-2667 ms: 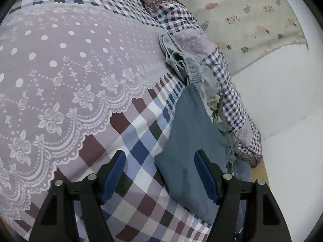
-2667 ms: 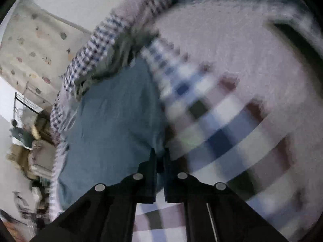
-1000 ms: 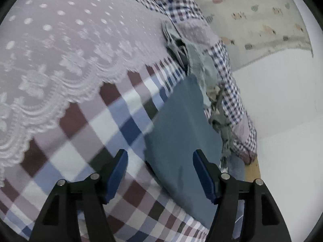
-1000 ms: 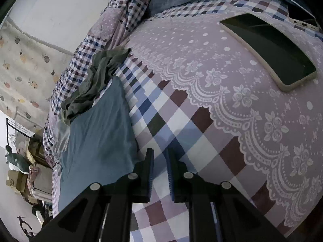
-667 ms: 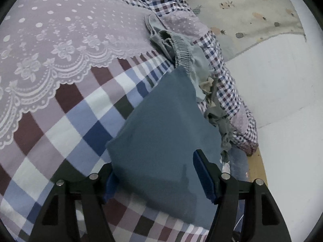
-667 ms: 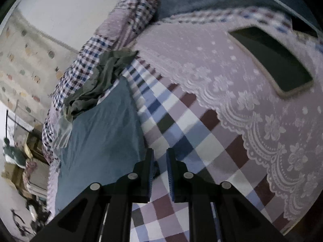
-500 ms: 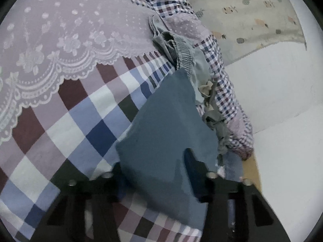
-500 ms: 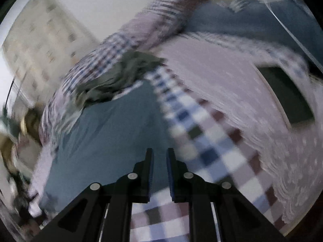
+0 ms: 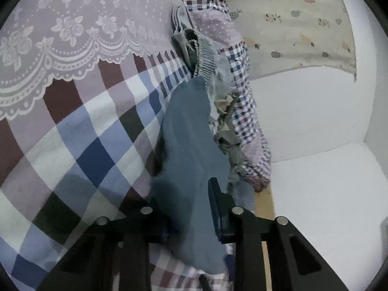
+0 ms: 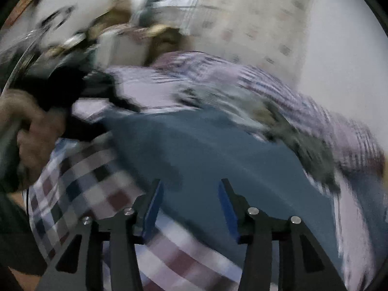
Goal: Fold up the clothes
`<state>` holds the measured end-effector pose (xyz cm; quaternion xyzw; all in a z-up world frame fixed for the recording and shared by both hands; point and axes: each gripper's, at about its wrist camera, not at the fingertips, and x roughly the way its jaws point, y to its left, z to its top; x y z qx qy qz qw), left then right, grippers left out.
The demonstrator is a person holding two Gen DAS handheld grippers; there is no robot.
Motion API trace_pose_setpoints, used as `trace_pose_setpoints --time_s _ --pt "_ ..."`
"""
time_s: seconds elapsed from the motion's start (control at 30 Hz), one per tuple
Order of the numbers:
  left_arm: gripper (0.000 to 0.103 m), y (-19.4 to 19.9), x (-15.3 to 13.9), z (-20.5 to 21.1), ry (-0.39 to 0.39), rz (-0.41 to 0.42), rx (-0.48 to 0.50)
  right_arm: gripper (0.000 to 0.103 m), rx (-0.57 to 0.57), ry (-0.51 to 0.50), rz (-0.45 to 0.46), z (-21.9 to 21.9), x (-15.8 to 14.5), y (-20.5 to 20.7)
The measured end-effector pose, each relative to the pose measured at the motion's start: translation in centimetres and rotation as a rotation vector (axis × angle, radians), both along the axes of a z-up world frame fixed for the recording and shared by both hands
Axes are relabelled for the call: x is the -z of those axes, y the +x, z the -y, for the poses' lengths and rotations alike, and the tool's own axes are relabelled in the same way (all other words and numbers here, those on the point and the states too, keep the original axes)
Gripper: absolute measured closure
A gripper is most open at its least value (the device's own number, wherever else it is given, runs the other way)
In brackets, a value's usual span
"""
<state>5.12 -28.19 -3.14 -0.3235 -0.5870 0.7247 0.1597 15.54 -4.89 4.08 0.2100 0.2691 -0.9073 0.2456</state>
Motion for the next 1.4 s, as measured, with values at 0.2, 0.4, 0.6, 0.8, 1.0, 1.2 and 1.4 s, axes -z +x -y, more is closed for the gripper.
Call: trace_pose_setpoints --time_s 0.2,0.4,0.6,0.8,1.0,1.2,1.4 --pt "0.091 -0.2 0.2 1.0 0.065 -0.007 0.022 0.036 -0.121 0.197 -0.153 6.6 3.1 0.4" --pt "0.091 -0.2 0.0 1.3 0.081 -0.018 0.042 0.033 -0.137 0.321 -0.250 10.5 4.9 -0.9" --pt "0.043 -0.5 -0.5 1.2 0.095 -0.046 0.039 0.100 -0.137 0.349 -0.218 12.1 4.6 -2.8" --pt "0.034 -1.9 -0.8 0.4 0.097 -0.045 0.033 0.101 -0.159 0.330 -0.213 12.1 3.4 -2.3" --pt "0.034 -3.4 -0.5 -0.3 0.103 -0.031 0.036 0.101 -0.182 0.275 -0.186 11.3 1.9 -2.2" --pt "0.037 -4.2 -0.7 -0.9 0.105 -0.037 0.036 0.101 -0.180 0.237 -0.169 10.9 1.0 -2.3" --pt "0.087 -4.4 -0.9 -0.9 0.060 -0.021 0.033 0.101 -0.174 0.238 -0.175 10.7 0.7 -2.3"
